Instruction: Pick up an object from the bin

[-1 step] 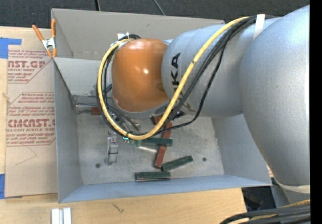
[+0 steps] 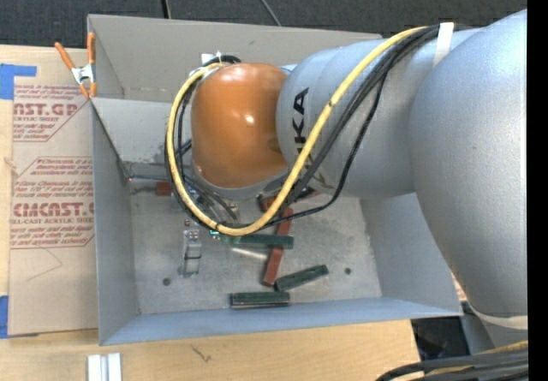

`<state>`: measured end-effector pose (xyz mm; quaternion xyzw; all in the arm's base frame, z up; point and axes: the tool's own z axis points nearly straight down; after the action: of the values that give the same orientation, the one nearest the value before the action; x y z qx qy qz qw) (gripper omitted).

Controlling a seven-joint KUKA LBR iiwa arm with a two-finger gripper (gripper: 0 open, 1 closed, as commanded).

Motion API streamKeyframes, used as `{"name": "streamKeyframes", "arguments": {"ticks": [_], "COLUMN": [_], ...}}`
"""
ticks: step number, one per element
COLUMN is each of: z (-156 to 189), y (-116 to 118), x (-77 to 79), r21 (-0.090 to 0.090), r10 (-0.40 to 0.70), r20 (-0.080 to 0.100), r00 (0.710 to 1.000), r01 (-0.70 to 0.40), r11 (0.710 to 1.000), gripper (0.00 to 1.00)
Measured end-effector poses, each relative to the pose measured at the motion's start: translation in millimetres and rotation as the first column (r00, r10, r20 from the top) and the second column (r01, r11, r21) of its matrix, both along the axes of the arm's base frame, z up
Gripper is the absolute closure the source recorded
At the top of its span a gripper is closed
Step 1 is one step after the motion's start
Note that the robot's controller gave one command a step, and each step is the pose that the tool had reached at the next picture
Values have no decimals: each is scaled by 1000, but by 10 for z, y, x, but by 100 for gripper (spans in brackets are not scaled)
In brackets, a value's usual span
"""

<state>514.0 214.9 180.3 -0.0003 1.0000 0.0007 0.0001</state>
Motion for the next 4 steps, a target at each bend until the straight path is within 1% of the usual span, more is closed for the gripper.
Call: {"name": "streamKeyframes", "arguments": {"ticks": [1, 2, 3, 4], "z": [255, -52, -751, -900], "y": [-464, -721, -837, -877], "x": [511, 585, 545, 526], "r21": [1, 0, 1, 2], "r10": [50, 25, -66, -88], "r20": [-1, 13, 5, 5], "r00": [999, 1000, 998, 996], "r01": [-50, -25, 66, 88], "r11": [999, 1000, 998, 996], "gripper": [0, 0, 0, 0]}}
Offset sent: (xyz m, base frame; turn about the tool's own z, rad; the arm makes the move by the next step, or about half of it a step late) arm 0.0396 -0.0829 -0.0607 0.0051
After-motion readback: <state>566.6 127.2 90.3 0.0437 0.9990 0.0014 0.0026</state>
